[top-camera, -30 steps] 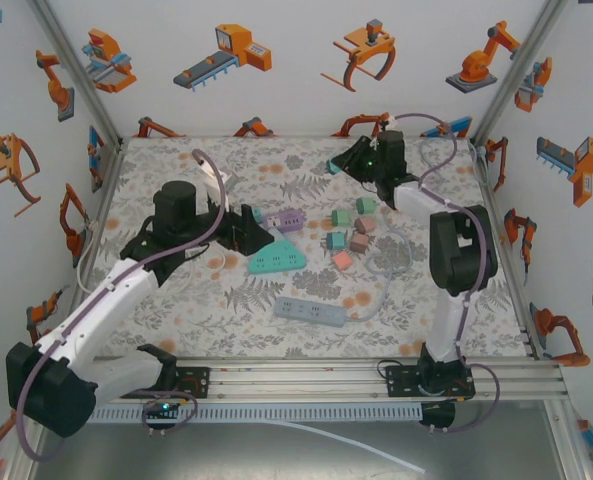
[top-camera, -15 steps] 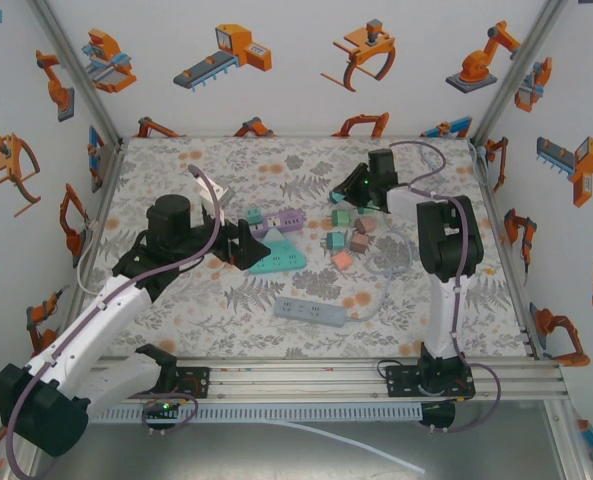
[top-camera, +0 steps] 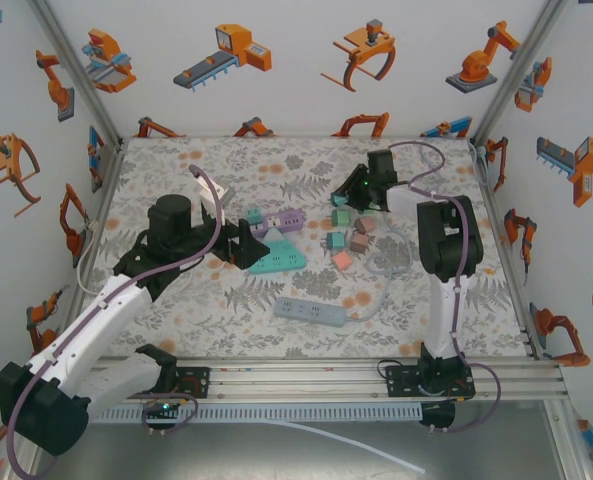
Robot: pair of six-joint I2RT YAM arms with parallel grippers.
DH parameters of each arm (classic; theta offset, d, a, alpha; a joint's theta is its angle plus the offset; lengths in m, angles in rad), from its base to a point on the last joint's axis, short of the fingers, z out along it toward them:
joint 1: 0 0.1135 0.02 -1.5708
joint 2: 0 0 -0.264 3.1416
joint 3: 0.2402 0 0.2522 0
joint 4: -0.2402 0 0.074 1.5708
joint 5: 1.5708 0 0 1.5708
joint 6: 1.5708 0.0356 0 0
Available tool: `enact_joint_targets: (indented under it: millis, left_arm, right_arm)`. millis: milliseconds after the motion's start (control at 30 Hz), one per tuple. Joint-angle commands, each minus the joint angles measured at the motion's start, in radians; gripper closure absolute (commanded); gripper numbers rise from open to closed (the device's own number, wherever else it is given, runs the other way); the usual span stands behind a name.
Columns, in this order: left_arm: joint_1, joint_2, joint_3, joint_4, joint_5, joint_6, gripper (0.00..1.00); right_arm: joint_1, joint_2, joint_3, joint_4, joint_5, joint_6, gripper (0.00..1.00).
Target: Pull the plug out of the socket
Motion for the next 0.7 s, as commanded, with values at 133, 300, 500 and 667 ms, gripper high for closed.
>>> enact_joint_targets:
  millis: [133, 300, 500, 667]
  left_arm:
    - [-0.001, 0.006, -0.008, -0.009, -0.029, 0.032, 0.03]
    - [-0.003, 0.003, -0.008, -0.034, -0.090, 0.036, 0.03]
    - [-0.002, -0.016, -0.022, -0.025, -0.138, 0.033, 0.03]
    - [0.003, -0.018, -0.045, -0.040, -0.291, -0.016, 0.03]
  right_arm:
    - [0.001, -0.073, -0.014, -0.072, 0.072, -0.068, 0.52]
    - [0.001, -0.131, -0.030, -0.088, 0.115, -0.104, 0.51]
    - [0.005, -0.230, -0.019, -0.092, 0.145, -0.208, 0.51]
    - [0.056, -0.310, -0.004, 0.004, 0.124, -0.366, 0.51]
